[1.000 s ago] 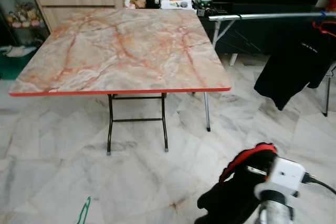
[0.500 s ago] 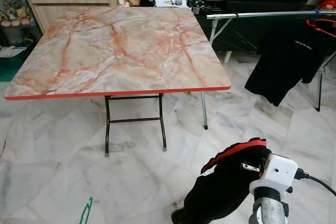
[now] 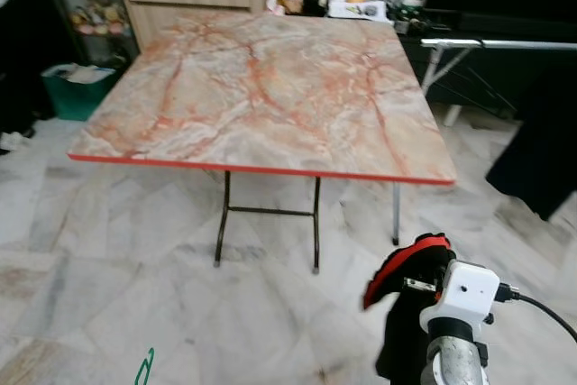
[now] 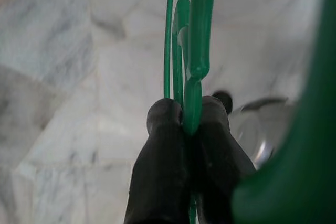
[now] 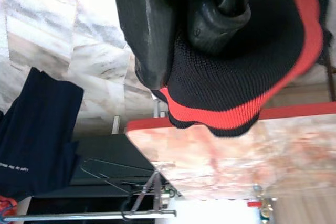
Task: Hang hanger
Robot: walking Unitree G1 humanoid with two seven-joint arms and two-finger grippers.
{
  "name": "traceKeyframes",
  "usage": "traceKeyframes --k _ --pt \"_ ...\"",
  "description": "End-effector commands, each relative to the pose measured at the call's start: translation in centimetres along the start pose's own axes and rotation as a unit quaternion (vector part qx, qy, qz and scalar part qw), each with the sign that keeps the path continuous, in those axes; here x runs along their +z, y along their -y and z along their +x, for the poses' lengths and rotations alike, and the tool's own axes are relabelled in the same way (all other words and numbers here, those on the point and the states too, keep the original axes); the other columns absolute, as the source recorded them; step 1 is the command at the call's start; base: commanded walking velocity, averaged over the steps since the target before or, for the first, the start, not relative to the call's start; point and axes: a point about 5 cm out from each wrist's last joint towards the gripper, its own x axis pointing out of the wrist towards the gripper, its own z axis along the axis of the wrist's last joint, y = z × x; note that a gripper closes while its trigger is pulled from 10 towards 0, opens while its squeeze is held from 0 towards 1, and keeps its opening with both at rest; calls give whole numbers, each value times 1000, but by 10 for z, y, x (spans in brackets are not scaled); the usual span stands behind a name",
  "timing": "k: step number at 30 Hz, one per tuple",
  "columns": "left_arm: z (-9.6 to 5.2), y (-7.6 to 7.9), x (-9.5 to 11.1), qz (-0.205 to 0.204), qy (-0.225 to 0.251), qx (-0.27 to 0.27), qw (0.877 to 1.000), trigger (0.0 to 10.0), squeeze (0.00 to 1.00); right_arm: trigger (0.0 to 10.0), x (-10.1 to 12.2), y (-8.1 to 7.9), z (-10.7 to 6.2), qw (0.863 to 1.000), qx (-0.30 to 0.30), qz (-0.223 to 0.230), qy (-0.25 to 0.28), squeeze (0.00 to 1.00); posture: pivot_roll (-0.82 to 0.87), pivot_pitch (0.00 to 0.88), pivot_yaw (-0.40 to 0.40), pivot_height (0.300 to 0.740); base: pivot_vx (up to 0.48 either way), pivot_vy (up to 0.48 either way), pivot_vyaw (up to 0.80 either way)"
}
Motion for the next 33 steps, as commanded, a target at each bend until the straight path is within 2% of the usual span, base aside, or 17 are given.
traceKeyframes --k 1,6,10,12,15,17,19,20,22,23,24,25,26,28,30,31,33 --pt "0 3 -1 -2 1 -4 1000 10000 0 10000 7 4 0 1000 -4 -10 21 0 56 89 -7 740 262 0 0" --pt "0 3 -1 -4 1 -4 1000 10000 0 10000 14 -1 1 999 15 -28 44 0 54 90 -8 740 269 0 720" --pt "0 4 -2 -5 0 -5 1000 10000 0 10000 20 -6 4 998 32 -24 50 0 55 90 -9 740 272 0 320" --pt "0 5 -3 -5 -1 -5 1000 10000 0 10000 32 -12 9 996 47 -5 69 0 53 91 -8 740 268 0 0" --pt "0 6 -3 -7 -3 -5 1000 10000 0 10000 56 -24 22 991 74 -2 108 0 48 91 -8 740 274 0 0" --pt "1 6 -3 -8 -3 -5 1000 10000 0 10000 64 -27 27 990 78 1 118 0 46 90 -6 740 272 0 0" --pt "1 7 -2 -9 -2 -6 1000 10000 0 10000 82 -35 41 986 88 0 140 0 38 91 3 740 270 0 0" --pt "1 7 -2 -9 -2 -6 1000 10000 0 10000 82 -35 41 986 88 0 140 0 38 91 3 740 270 0 0" --pt "2 9 -1 -9 -2 -8 1000 10000 0 10000 108 -43 58 980 96 1 172 0 31 90 8 740 272 0 0" --pt "2 9 -1 -9 -2 -8 1000 10000 0 10000 108 -43 58 980 96 1 172 0 31 90 8 740 270 0 0" --pt "2 10 0 -8 -2 -9 1000 10000 0 10000 129 -47 70 976 96 11 196 0 32 88 8 740 274 0 0" --pt "2 10 0 -9 -1 -9 1000 10000 0 10000 138 -49 77 975 92 4 202 0 34 87 7 740 270 0 0" --pt "2 10 0 -9 -1 -9 1000 10000 0 10000 138 -49 77 975 92 4 202 0 34 87 7 740 270 0 0" --pt "3 11 1 -10 -1 -8 1000 10000 0 10000 153 -52 89 974 82 -6 210 0 39 86 7 740 270 0 0" --pt "3 11 2 -10 -1 -8 1000 10000 0 10000 159 -54 93 973 83 7 216 0 41 86 6 740 270 0 0" --pt "3 11 2 -10 -2 -7 1000 10000 0 10000 169 -57 100 972 85 26 219 0 45 87 7 740 270 0 0" --pt "3 11 0 -9 -5 -6 1000 10000 0 10000 176 -60 110 974 82 23 211 0 48 86 6 740 272 0 0"
